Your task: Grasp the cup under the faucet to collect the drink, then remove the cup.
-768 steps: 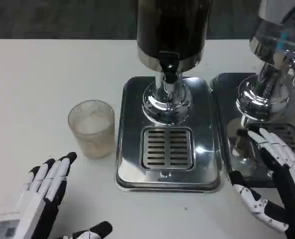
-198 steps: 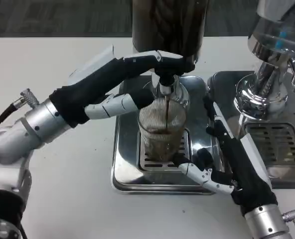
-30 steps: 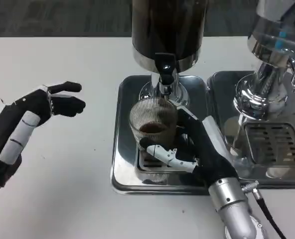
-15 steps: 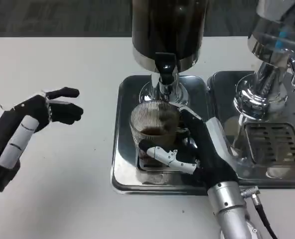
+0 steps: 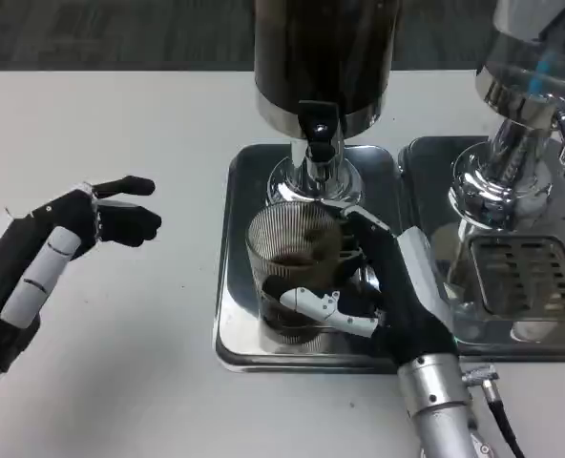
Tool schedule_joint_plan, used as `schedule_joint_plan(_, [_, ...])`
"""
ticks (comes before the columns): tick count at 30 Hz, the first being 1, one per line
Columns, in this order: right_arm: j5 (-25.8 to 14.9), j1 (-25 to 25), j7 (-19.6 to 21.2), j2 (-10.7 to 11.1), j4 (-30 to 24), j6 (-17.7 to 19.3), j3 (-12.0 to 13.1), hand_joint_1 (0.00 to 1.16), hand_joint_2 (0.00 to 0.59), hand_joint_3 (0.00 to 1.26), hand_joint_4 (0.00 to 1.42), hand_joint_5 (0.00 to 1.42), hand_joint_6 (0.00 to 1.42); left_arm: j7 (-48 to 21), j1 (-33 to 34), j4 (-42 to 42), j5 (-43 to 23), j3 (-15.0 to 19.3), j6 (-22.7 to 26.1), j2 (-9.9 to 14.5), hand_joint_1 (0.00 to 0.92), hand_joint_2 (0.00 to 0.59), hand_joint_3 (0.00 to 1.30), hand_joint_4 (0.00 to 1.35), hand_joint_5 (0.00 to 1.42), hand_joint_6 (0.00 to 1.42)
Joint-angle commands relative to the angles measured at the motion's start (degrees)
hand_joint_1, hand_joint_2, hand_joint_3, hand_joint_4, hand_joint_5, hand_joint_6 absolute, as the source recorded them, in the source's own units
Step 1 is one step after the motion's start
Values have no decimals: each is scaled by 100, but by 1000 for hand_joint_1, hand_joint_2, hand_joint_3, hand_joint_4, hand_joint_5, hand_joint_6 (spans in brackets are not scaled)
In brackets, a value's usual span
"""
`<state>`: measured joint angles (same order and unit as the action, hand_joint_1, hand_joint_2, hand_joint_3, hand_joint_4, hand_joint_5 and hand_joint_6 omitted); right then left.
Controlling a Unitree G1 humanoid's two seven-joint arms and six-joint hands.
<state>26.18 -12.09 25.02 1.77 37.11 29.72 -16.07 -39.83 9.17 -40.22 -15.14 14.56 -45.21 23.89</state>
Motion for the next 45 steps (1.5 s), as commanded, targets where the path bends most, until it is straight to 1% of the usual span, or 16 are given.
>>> schedule_joint_plan(1, [86, 133, 172, 20, -51, 114, 10, 693, 226, 444, 534, 595, 767, 59, -28, -102, 52, -12, -102, 15, 0, 215, 370, 481, 469, 475])
schedule_joint_plan(6, [131, 170, 230, 29, -87, 145, 23, 697, 229, 458, 557, 619, 794, 70, -20, -143, 59, -15, -119, 10, 0, 217, 370, 481, 469, 477])
schedule_joint_plan(12, [199, 203, 355, 35, -119, 208, 31, 705, 237, 486, 608, 670, 882, 92, 3, -203, 69, -16, -152, 8, 0, 217, 365, 481, 469, 478])
schedule_joint_plan(19, [179, 251, 484, 72, -181, 307, 91, 714, 243, 505, 618, 691, 909, 100, 52, -309, 99, -41, -201, 7, 0, 217, 362, 484, 469, 480])
schedule_joint_plan(25, [180, 350, 554, 112, -286, 364, 146, 745, 233, 518, 626, 710, 940, 114, 124, -420, 119, -45, -230, 13, 0, 217, 362, 486, 470, 481])
schedule_joint_plan(33, [238, 465, 702, 121, -357, 490, 191, 783, 210, 533, 651, 763, 1025, 128, 170, -535, 146, -43, -273, 4, 0, 217, 362, 491, 478, 483])
schedule_joint_plan(36, [284, 532, 779, 139, -455, 523, 209, 794, 209, 543, 654, 780, 1048, 135, 169, -562, 157, -44, -290, -11, 0, 217, 361, 494, 479, 483])
schedule_joint_plan(45, [353, 763, 887, 182, -816, 604, 299, 840, 182, 554, 663, 817, 1110, 169, 177, -639, 217, -44, -308, -53, 0, 219, 361, 496, 485, 483])
